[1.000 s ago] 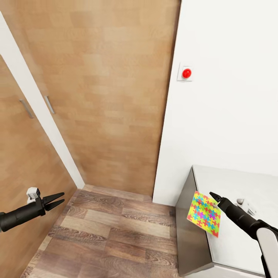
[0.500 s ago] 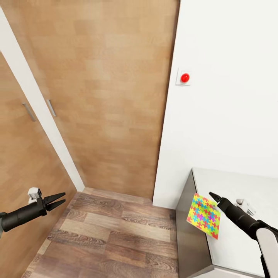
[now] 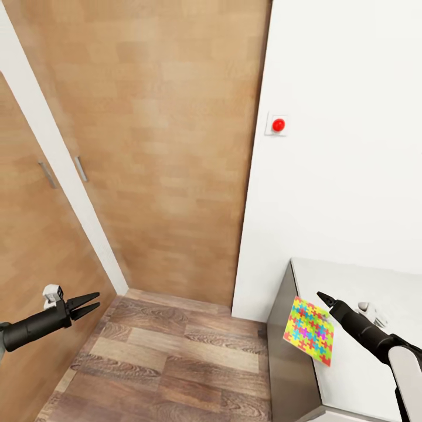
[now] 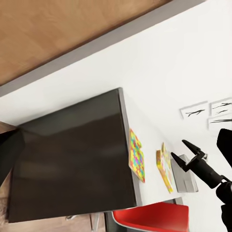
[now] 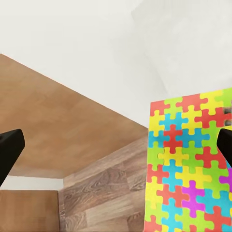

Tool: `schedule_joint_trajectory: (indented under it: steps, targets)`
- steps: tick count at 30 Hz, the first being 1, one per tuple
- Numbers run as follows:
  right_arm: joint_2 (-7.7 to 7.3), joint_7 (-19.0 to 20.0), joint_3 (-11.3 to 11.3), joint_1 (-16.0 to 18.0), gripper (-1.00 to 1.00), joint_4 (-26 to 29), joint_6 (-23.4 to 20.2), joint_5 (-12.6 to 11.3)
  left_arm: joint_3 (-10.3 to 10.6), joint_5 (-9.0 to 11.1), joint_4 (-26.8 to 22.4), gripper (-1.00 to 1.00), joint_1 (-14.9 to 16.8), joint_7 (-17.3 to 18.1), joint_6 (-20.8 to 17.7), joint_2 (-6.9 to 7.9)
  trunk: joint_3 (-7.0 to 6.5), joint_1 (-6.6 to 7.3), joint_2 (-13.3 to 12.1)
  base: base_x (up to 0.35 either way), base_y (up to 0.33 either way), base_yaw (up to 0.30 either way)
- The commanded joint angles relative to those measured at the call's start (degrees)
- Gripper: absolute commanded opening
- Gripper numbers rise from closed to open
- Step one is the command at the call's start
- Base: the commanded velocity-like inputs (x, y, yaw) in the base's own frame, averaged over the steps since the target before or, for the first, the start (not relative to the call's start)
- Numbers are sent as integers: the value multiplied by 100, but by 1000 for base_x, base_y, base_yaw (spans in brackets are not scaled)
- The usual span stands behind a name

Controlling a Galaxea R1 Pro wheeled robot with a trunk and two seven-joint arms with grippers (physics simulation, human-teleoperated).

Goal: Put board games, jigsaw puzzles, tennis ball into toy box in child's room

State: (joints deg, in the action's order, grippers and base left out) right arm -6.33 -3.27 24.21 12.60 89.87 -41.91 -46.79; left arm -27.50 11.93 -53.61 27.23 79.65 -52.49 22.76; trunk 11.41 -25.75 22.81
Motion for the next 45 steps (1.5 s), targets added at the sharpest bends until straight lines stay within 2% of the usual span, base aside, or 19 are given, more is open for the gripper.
schedule_joint_trajectory:
  steps: [1, 45]
  targets:
    - [0, -34, 5, 5, 100, 5, -28, -50, -1, 6, 0, 100, 5, 15, -60, 1, 2, -4, 11, 0, 0, 0]
    - [9, -25, 2, 5, 100, -2, -9, -58, -1, 3, -17, 100, 15, 16, -60, -35, -414, -4, 11, -10, 0, -2]
